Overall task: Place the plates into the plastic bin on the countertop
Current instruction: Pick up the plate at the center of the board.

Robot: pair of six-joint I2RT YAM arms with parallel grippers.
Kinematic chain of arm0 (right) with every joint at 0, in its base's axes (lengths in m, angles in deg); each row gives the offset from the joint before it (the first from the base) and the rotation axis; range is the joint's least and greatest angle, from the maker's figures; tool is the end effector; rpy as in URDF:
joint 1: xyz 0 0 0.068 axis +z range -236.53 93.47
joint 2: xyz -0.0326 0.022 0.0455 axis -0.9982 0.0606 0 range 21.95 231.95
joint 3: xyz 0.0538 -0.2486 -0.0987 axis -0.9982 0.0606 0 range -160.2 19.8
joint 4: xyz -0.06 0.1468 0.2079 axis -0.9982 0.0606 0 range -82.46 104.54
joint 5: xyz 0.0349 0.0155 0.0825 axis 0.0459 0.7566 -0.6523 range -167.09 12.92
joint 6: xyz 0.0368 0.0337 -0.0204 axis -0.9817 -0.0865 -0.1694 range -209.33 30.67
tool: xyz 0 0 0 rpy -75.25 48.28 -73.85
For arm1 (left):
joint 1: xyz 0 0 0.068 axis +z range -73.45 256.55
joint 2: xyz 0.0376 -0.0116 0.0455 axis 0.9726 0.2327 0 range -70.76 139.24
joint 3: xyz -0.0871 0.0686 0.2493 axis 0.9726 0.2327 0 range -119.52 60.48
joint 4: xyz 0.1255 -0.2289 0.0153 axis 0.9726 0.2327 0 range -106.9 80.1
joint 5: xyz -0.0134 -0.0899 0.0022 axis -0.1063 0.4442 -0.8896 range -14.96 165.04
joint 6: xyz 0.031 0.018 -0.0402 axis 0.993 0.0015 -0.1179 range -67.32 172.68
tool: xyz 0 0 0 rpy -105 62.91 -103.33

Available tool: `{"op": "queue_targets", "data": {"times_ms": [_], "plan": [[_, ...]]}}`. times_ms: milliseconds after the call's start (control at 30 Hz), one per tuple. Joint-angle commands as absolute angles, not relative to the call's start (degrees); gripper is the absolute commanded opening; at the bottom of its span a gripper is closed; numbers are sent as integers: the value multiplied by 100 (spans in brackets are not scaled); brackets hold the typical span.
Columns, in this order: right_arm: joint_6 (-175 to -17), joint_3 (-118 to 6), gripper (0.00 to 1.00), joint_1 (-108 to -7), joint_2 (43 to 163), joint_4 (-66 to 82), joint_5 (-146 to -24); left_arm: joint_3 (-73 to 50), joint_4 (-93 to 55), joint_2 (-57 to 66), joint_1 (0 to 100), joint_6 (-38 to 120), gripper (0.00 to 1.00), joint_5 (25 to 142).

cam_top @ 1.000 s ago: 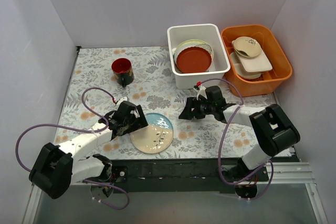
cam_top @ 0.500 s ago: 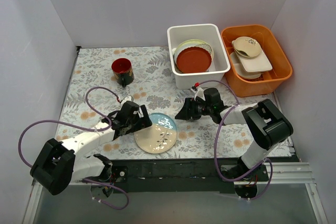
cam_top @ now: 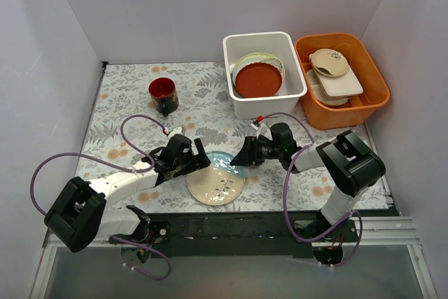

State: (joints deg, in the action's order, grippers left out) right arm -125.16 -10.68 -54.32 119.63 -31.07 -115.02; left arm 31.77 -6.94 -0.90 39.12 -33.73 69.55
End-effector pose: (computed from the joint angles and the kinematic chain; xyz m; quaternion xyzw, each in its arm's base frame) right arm 0.2381 0.1758 0.1236 -0.1401 0.8180 0.5018 0.2439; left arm 0.1782 -0.1322 0.1602 -0.4050 0.8505 -0.2721 0.1964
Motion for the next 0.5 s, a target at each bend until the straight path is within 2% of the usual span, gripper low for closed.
{"op": "queue_targets", "data": {"times_ms": [0,467], "plan": [[-12703,-727,75,-5339,12302,-2980,-11725,3166,-758,209,3744,-3574,98,7214],[-13625,-665,70,-5330,12521,-4448,-12525,3078,-890,474,3524,-3697,98,7074]]}}
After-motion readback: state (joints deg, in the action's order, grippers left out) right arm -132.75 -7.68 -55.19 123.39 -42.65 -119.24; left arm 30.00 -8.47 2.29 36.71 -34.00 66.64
